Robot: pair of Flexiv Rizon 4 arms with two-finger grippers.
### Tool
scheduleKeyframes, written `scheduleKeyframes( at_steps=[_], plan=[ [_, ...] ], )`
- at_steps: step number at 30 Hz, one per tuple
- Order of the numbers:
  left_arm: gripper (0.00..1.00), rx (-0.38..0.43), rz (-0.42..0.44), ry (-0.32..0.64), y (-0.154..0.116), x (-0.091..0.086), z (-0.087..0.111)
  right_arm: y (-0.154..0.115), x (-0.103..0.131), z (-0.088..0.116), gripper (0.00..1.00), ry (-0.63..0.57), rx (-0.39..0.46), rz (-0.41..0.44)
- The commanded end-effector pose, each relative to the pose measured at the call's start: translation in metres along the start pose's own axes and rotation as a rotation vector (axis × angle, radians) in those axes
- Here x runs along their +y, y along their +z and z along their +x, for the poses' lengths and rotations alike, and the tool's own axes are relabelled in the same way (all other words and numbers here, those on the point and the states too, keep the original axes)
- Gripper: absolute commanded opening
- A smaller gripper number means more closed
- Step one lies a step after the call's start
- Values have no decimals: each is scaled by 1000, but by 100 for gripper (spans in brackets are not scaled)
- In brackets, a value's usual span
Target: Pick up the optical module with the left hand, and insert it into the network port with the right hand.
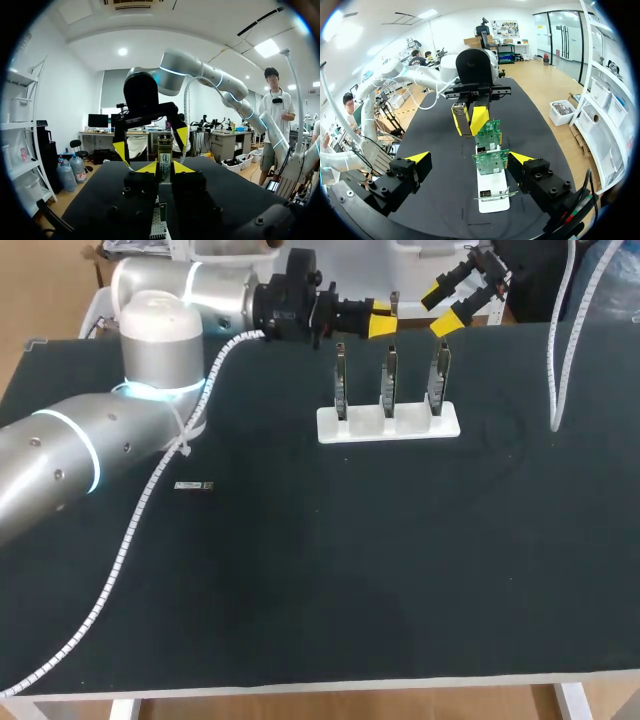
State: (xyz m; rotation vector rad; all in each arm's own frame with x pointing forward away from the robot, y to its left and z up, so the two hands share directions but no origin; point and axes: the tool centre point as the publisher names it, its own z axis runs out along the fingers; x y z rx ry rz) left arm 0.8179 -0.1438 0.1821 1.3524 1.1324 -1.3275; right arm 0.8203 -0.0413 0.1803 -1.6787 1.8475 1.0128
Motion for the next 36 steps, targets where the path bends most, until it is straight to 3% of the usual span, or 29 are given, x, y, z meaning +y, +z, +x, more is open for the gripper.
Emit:
scheduleKeyframes(
  at_steps=[1,36],
  plan=[
    [0,0,19,1,0,8,0,-2,-8,-2,100,1,3,-176],
    [0,-6,32,4,0,11,1,-2,-8,-2,100,1,3,-176]
  ],
)
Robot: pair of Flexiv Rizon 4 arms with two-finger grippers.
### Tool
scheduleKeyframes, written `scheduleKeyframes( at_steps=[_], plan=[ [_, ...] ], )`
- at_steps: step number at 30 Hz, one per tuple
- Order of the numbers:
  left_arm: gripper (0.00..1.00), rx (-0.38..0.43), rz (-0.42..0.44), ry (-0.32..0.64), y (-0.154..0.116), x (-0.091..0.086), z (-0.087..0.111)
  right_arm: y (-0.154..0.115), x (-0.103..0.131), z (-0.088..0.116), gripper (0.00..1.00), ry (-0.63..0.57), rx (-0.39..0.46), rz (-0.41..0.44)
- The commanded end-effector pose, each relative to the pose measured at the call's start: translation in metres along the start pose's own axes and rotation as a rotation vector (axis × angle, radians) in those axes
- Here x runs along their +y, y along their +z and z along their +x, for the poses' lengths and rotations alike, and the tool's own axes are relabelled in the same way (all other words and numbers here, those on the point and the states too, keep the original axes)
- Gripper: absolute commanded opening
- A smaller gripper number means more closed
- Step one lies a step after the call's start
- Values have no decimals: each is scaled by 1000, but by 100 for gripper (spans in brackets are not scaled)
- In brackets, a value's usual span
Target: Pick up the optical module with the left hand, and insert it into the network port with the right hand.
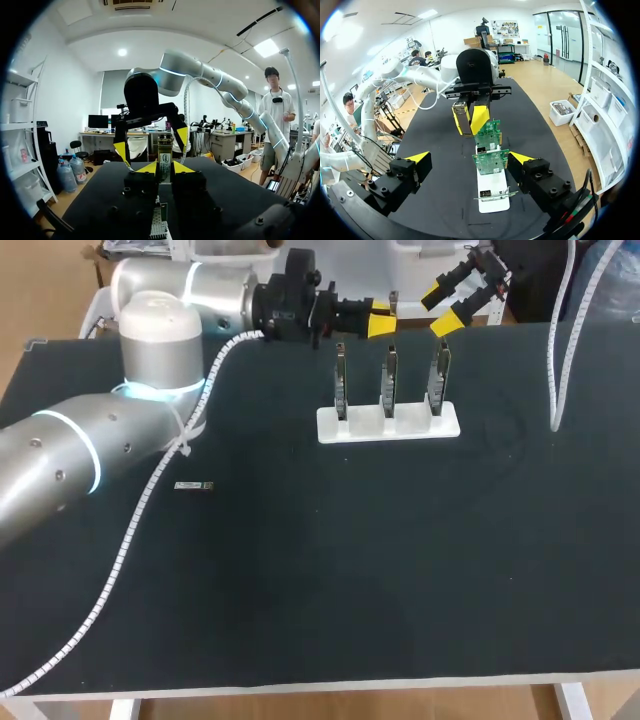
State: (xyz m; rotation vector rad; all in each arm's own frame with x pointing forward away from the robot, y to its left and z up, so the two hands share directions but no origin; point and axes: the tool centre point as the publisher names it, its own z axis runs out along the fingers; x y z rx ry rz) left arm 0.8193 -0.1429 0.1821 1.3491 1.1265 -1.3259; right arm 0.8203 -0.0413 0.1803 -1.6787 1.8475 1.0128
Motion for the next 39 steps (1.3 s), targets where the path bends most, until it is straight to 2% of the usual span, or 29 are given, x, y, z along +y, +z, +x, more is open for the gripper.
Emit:
scheduleKeyframes(
  at_steps=[1,17,25,33,39],
  plan=[
    [0,-1,33,0,1,10,1,-2,-8,-2,100,1,3,-176],
    [0,-1,33,0,1,10,1,-2,-7,-2,100,-1,-1,-176],
    [0,-1,33,0,1,10,1,-4,-3,-7,100,6,2,-114],
    [0,-1,33,0,1,10,1,-4,8,-17,100,-3,-16,-92],
    [0,-1,33,0,1,10,1,-4,13,-22,100,3,-19,-24]
  ],
)
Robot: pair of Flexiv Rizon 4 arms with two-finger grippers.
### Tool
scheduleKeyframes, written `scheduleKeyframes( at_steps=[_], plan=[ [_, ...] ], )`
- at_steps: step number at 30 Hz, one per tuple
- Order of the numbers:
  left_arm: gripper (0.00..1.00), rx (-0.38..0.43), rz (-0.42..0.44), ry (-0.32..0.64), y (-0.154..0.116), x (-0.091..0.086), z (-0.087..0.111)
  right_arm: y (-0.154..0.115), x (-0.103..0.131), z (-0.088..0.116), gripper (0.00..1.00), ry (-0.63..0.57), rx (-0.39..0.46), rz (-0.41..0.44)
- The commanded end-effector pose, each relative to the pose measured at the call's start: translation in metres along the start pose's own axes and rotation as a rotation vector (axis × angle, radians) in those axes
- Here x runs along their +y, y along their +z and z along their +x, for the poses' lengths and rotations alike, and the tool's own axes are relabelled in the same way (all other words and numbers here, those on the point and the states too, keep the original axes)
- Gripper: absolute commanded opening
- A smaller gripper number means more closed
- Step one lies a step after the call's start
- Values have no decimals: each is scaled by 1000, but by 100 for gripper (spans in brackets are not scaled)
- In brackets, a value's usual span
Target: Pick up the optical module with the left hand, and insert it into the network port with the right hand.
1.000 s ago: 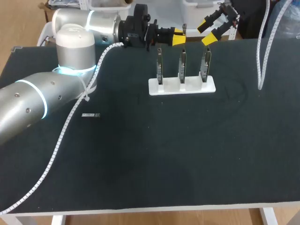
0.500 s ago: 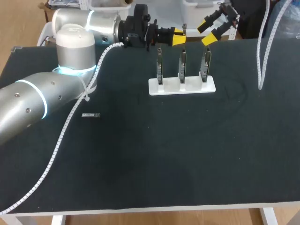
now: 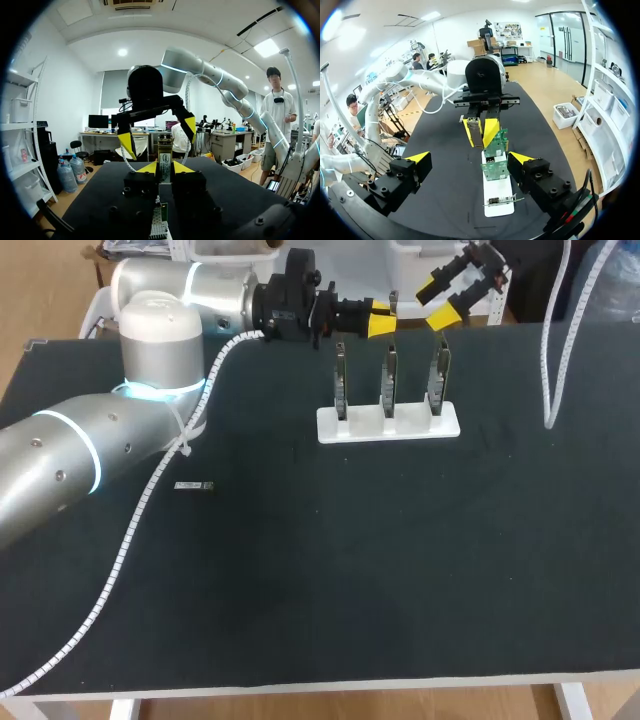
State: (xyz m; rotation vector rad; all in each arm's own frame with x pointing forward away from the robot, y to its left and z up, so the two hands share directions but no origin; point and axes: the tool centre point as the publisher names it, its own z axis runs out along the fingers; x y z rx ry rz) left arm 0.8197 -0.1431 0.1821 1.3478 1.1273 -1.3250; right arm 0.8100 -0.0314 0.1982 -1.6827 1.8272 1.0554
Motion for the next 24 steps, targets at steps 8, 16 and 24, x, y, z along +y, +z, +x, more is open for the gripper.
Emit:
scheduleKeyframes(
  at_steps=[8,16,24],
  plan=[
    [0,-1,35,0,1,9,1,5,1,-8,100,16,-20,46],
    [0,-1,35,0,1,9,1,12,8,-20,100,7,-40,59],
    [0,-1,35,0,1,9,1,17,18,-31,100,-2,-53,64]
  ],
)
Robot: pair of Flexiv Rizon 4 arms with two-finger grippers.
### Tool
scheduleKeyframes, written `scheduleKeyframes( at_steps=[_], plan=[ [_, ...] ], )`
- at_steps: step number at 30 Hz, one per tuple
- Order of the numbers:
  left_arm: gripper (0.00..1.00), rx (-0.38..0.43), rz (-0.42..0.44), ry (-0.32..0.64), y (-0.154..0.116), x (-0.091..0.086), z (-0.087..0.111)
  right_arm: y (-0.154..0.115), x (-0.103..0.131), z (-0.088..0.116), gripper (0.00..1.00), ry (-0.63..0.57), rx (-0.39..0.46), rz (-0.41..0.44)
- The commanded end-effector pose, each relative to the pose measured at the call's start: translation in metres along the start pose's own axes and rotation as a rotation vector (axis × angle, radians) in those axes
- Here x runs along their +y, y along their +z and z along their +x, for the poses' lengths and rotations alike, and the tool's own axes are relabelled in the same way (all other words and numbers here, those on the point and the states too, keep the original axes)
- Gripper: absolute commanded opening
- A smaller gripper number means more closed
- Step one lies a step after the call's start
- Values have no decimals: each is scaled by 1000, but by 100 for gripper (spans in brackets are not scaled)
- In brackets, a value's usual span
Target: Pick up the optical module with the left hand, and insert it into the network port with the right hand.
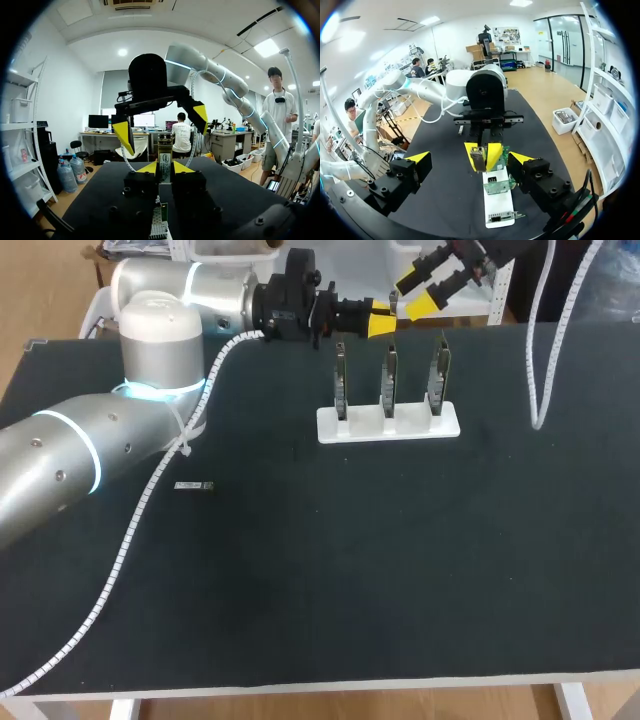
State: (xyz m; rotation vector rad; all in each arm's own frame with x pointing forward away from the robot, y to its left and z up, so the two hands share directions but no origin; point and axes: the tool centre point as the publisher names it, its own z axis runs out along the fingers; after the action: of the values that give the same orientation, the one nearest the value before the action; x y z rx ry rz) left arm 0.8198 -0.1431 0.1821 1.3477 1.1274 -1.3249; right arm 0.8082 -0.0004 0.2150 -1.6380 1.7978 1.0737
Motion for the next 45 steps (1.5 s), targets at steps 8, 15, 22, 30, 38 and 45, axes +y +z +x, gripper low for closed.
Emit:
scheduleKeyframes(
  at_steps=[8,15,22,30,38,45],
  plan=[
    [0,-1,35,0,1,9,1,7,14,0,100,-3,0,53],
    [0,-1,35,0,1,9,1,9,13,-6,100,-13,5,53],
    [0,-1,35,0,1,9,1,9,11,-7,100,-19,7,55],
    [0,-1,35,0,1,9,1,10,9,-6,0,-19,7,56],
    [0,-1,35,0,1,9,1,9,7,-5,0,-18,8,59],
    [0,-1,35,0,1,9,1,9,5,-5,0,-19,6,57]
  ],
)
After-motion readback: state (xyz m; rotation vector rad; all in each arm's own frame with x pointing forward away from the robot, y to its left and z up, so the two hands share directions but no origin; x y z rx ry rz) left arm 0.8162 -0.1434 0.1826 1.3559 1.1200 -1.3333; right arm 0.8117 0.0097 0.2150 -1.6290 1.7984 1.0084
